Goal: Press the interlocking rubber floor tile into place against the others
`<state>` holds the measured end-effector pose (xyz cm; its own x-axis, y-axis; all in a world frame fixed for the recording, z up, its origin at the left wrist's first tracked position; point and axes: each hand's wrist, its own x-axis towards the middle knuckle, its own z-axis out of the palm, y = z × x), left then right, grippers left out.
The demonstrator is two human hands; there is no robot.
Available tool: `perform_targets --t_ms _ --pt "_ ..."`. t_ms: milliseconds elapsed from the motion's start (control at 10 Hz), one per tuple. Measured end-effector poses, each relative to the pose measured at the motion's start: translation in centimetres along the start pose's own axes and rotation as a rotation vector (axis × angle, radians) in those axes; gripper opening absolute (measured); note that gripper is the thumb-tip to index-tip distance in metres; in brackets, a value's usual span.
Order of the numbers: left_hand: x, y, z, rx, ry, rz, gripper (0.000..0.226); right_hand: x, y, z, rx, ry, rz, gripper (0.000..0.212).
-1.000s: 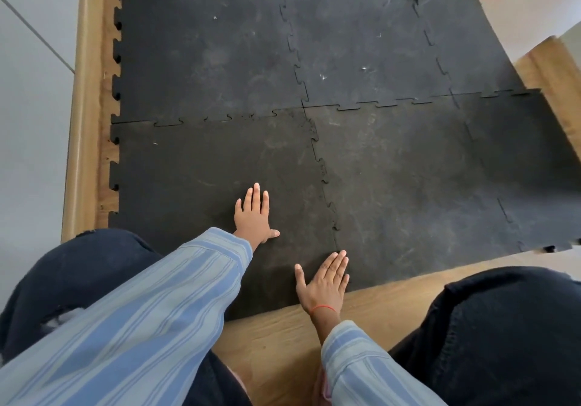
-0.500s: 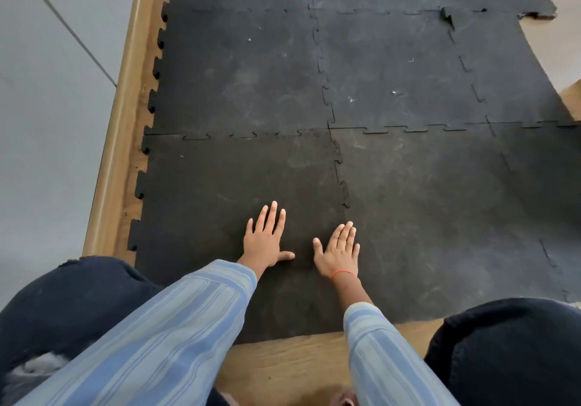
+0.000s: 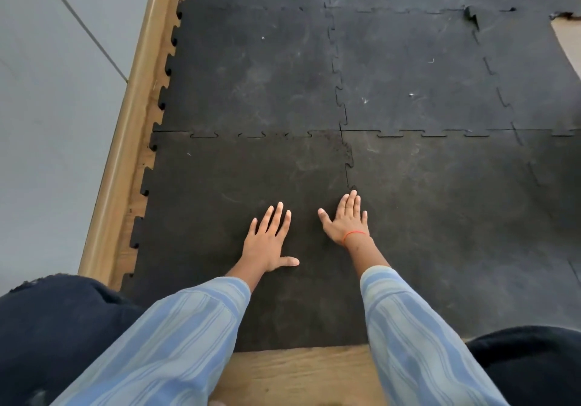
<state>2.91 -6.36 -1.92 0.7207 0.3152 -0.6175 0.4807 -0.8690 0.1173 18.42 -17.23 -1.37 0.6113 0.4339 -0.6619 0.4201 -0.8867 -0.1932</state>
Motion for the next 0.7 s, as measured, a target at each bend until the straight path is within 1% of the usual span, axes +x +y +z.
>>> perform_targets --t_ms 100,200,400,500,600,700 --pt "1.3 -0.3 -1.6 -0.031 -0.006 -0.078 0.148 1.9 -0.3 -2.7 -0.044 -0.018 -0.074 0.078" --pt "3.5 -0.4 -3.5 -0.037 -0.052 -0.126 0.162 4.0 -1.3 -4.8 -0.090 -0.044 -0.140 0.076" --pt "7.5 -0.9 -6.2 -0.066 -0.049 -0.141 0.158 6.2 -1.9 -4.2 -0.201 -0.019 -0.118 0.085" --pt "7.9 -0.7 -6.7 -0.067 -0.076 -0.144 0.152 6.4 -2.5 -4.8 -0.202 -0.073 -0.057 0.091" --pt "7.5 -1.4 -8.5 -0.146 -0.150 -0.144 0.132 5.0 -3.7 -5.8 -0.241 -0.142 0.003 0.088" --pt "5.5 -2.5 -11.7 -0.146 -0.316 -0.079 0.099 2.1 -4.8 -6.7 -0.235 -0.177 -0.051 0.081"
